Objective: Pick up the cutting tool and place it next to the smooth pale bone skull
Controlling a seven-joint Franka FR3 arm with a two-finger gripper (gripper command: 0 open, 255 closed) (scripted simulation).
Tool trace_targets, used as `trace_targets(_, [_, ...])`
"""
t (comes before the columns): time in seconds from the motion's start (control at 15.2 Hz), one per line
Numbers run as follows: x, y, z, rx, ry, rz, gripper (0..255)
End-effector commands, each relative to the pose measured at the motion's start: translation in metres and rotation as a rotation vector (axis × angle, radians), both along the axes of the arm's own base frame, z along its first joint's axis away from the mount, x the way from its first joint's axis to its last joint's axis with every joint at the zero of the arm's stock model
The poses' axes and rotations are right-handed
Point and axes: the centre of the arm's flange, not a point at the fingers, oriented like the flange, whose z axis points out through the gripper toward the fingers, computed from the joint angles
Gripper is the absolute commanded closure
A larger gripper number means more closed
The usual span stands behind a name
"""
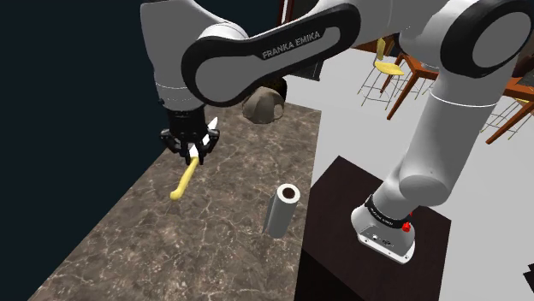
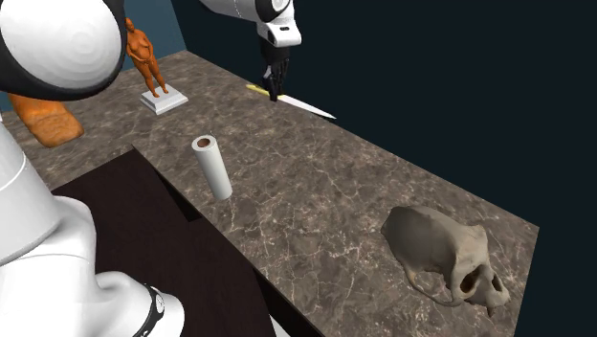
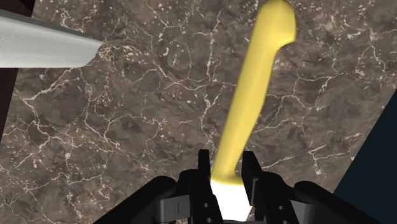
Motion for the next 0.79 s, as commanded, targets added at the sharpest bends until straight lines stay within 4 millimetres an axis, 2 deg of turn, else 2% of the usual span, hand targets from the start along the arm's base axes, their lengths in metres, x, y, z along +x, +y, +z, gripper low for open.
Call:
trace_targets(0.0, [0.009,-0.018,0.002,0.000,0.000,0.000,255])
trace_targets(0.73, [0.071,-0.149,0.002,0.000,0.000,0.000,255])
